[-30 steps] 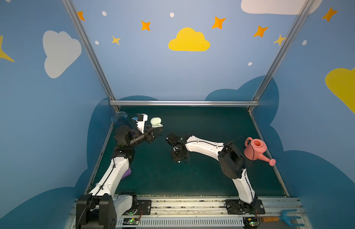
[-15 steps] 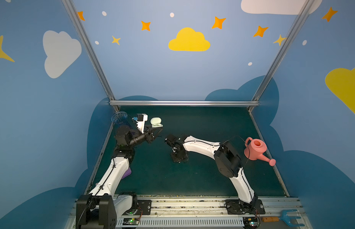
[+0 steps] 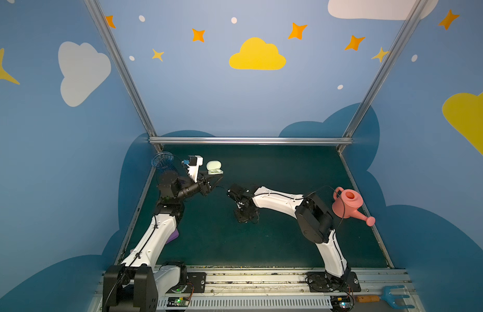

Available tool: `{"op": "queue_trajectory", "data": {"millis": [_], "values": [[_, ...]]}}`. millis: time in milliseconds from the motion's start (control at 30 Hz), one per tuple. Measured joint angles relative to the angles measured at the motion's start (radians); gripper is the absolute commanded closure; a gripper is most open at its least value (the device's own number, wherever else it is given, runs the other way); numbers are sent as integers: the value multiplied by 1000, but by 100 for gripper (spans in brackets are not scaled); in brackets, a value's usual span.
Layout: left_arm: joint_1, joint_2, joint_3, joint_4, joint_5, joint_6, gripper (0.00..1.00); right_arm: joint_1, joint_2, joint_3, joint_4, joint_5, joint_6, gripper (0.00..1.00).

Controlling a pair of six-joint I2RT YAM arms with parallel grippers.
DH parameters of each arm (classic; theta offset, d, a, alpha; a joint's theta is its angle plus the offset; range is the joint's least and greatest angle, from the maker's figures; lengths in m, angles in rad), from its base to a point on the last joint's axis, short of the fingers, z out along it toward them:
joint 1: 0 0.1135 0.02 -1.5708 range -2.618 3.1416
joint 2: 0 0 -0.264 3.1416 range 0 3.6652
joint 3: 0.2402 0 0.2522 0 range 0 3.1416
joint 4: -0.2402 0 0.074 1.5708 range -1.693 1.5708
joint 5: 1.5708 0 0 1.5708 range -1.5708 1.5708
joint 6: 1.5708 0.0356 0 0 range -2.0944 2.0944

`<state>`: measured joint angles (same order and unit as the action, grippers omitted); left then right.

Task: Insert wireless bluetooth earbuds into charging case
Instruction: Pick up the wireless bluetooth earbud from the center of the table, then insert the wireless bluetooth earbud into the charging case.

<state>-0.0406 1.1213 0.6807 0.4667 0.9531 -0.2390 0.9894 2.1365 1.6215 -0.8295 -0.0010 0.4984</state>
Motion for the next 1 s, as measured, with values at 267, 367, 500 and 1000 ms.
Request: {"op": "queue_trajectory", "data": {"millis": [267, 367, 500, 1000], "values": [[-74, -17, 0, -69, -16, 61, 97, -50, -211, -171, 55, -23, 20, 86], [-112, -26, 0, -83, -29, 79, 97, -77, -308, -222, 72, -40, 22, 87], [-190, -32, -2, -105, -61, 109, 97, -110, -441, -268, 84, -66, 22, 87], [-443, 47, -119, 78, -171, 161, 96, -209, -930, -320, 114, -172, 63, 87]]}}
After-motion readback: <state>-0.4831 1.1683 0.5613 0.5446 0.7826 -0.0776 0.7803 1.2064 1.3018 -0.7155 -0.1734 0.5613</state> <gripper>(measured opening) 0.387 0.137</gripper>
